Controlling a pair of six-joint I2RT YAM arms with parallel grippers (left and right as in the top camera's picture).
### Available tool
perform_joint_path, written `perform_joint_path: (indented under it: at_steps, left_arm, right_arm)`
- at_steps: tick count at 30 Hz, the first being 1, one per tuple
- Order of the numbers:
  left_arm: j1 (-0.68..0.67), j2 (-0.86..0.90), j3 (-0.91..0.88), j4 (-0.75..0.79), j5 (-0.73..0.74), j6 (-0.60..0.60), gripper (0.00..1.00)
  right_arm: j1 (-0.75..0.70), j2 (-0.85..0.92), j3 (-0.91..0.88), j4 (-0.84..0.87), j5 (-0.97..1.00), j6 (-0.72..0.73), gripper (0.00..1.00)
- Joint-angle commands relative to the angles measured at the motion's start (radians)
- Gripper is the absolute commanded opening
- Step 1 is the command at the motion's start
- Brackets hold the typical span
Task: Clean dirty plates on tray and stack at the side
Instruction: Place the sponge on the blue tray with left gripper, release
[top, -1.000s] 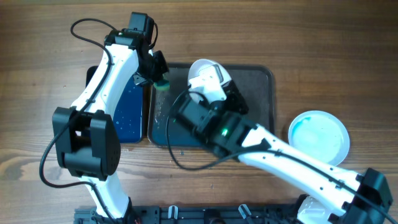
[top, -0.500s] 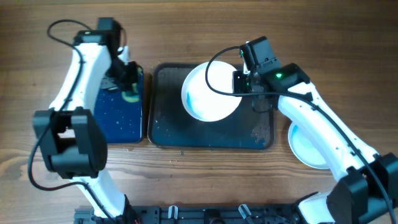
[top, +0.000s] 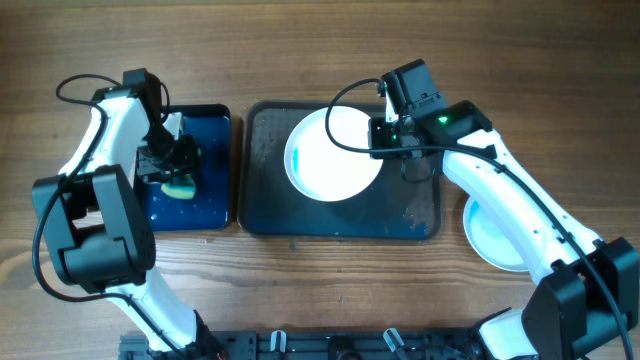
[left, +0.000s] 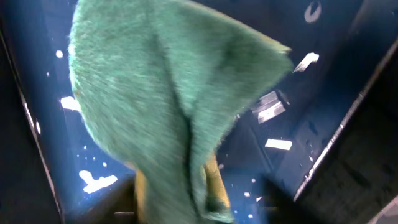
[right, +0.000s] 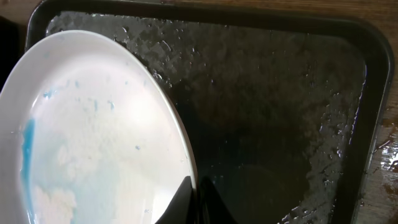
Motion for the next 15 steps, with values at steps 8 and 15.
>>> perform_joint_path:
  at_steps: [8, 15]
  left_arm:
    - [-0.069, -0.151, 0.182, -0.08, -0.002, 0.007, 1.0]
    - [-0.09, -0.162, 0.181, -0.024, 0.009, 0.008, 1.0]
  right_arm:
    - [-0.113, -0.1, 0.003, -0.007, -0.128, -0.006, 0.04]
    - [-0.46, -0.273, 0.003, -0.145, -0.129, 0.055, 0.04]
